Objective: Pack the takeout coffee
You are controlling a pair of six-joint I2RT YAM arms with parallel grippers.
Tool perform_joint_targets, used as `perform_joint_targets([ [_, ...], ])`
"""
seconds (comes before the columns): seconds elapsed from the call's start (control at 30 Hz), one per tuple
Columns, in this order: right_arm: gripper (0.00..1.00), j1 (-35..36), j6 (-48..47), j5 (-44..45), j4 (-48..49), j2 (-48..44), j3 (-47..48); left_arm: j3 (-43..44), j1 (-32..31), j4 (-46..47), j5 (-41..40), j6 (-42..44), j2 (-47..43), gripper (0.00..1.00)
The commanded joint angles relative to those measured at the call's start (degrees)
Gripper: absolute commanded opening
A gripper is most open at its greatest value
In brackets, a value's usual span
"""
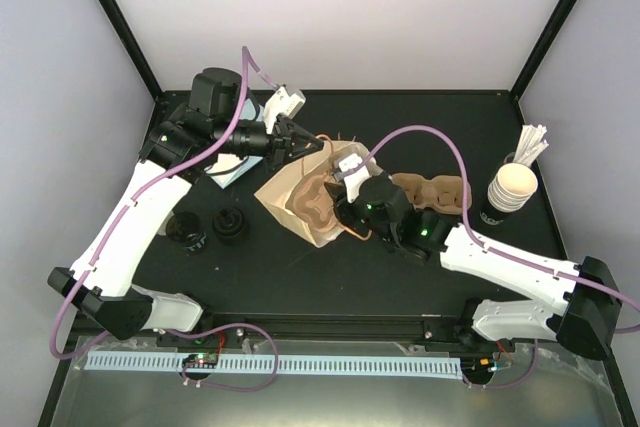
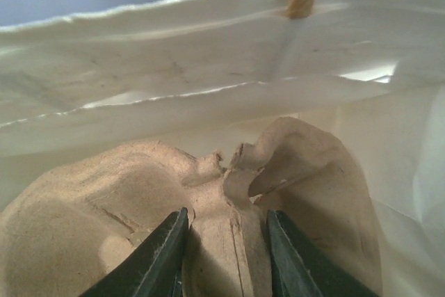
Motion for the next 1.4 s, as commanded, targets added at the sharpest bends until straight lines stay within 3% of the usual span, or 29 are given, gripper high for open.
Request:
perform_joint_targets([
  [0.0,0.33,1.2,-1.9,1.9,6.4,-0.9,-2.8,0.9,-0.5,3.1,3.7,-2.1,0.3,0.01],
  [0.43,0.36,1.8,-2.4,-0.3,11.7,-2.5,-9.0,0.6,-0.7,4.2,4.3,-3.0,0.9,0.02],
  [1.37,0.39,1.8,6.0,-3.4,-2.7,-5.8,-10.6,-0.1,-2.2,1.6,1.7,-0.5,1.6,0.02],
])
